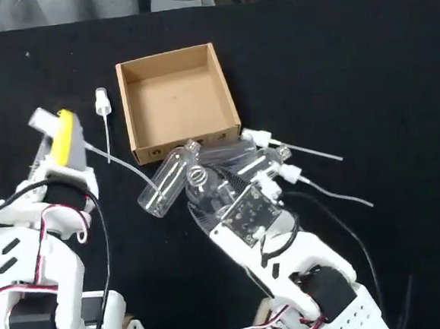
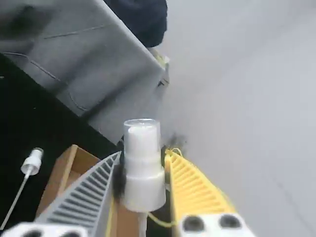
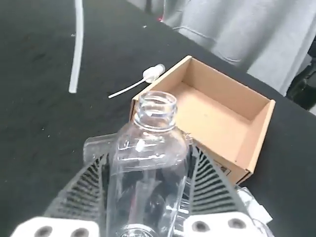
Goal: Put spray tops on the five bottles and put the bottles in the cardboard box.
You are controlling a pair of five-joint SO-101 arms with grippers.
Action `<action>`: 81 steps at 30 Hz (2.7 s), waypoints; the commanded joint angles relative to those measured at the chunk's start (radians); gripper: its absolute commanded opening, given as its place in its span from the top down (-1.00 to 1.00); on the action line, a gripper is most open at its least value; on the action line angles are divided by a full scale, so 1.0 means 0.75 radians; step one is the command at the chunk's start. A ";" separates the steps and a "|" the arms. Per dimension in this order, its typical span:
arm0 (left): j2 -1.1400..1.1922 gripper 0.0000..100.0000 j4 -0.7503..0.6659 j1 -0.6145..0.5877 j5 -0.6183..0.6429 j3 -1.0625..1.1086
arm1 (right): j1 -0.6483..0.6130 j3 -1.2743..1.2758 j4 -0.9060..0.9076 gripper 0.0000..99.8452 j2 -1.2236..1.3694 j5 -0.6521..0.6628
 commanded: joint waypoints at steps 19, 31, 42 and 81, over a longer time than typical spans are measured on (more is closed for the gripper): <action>-0.391 0.94 -0.057 0.140 0.119 0.181 | -0.080 0.073 -0.031 0.98 -0.089 0.115; -0.389 0.94 -0.115 0.142 0.158 0.232 | -0.188 0.099 -0.039 0.98 -0.089 0.133; -0.391 0.94 -0.090 0.017 0.164 0.232 | -0.188 0.099 -0.041 0.98 -0.089 0.129; -0.391 0.94 -0.113 0.009 0.158 0.287 | -0.194 0.101 -0.037 0.98 -0.091 0.121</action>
